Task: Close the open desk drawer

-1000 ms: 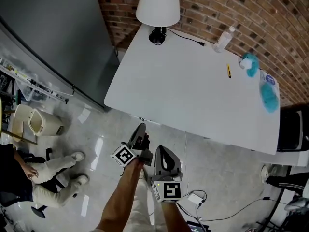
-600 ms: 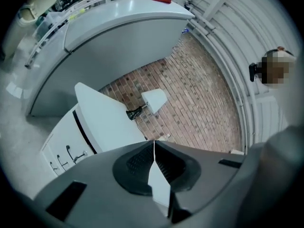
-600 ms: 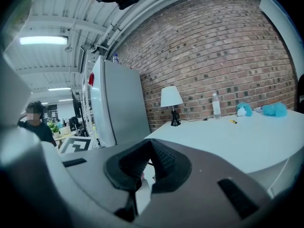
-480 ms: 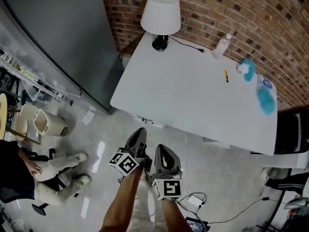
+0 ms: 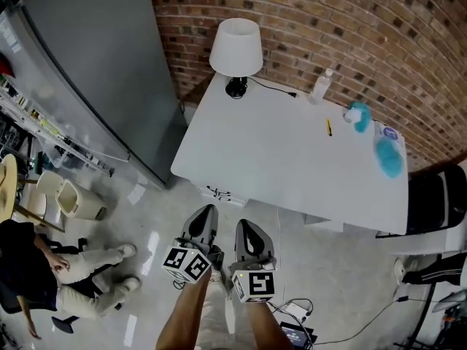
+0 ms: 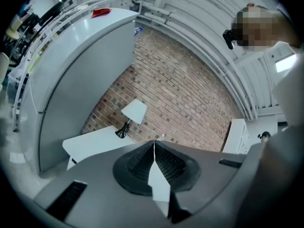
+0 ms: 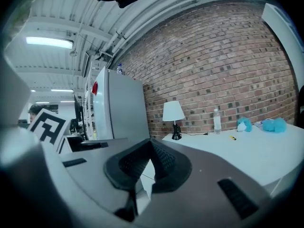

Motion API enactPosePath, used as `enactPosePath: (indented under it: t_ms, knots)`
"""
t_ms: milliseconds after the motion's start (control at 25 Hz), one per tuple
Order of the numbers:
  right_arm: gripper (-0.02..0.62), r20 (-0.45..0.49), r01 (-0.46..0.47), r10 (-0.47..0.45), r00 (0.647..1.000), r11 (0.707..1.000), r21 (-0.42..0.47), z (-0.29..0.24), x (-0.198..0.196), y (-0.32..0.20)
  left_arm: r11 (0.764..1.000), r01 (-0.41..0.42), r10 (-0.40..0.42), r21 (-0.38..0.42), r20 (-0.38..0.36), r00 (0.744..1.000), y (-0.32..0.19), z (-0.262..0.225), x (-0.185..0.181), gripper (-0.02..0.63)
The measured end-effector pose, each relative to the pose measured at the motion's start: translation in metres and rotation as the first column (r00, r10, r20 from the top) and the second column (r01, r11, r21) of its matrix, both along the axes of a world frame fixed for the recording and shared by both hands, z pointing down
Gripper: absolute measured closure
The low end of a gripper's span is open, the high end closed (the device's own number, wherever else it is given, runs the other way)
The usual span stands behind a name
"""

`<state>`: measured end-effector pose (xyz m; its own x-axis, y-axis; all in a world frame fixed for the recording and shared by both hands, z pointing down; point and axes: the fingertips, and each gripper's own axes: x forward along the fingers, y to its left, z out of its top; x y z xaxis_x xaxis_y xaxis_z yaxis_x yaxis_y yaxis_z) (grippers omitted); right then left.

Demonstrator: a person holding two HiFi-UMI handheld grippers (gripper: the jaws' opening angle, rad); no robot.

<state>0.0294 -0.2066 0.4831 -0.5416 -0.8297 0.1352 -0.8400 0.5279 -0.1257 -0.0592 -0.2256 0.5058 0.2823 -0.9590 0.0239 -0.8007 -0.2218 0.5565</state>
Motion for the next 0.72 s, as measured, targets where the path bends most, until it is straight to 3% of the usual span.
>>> enactPosePath:
  t_ms: [280, 720]
  knots:
    - [0.594, -0.011, -0.008, 0.009, 1.0, 0.999, 0.038, -0.039, 0.001, 0.002, 0.999, 0.006, -0.012, 0.044, 0.123, 0.992, 0.016, -0.051, 0.001, 0.595]
    - [0.594, -0.034, 0.02, -0.016, 0.999, 0.991, 0.133, -0.105, 0.003, 0.02, 0.995, 0.023, -0.05, 0.094, 0.293, 0.955, 0.038, -0.133, 0.017, 0.595]
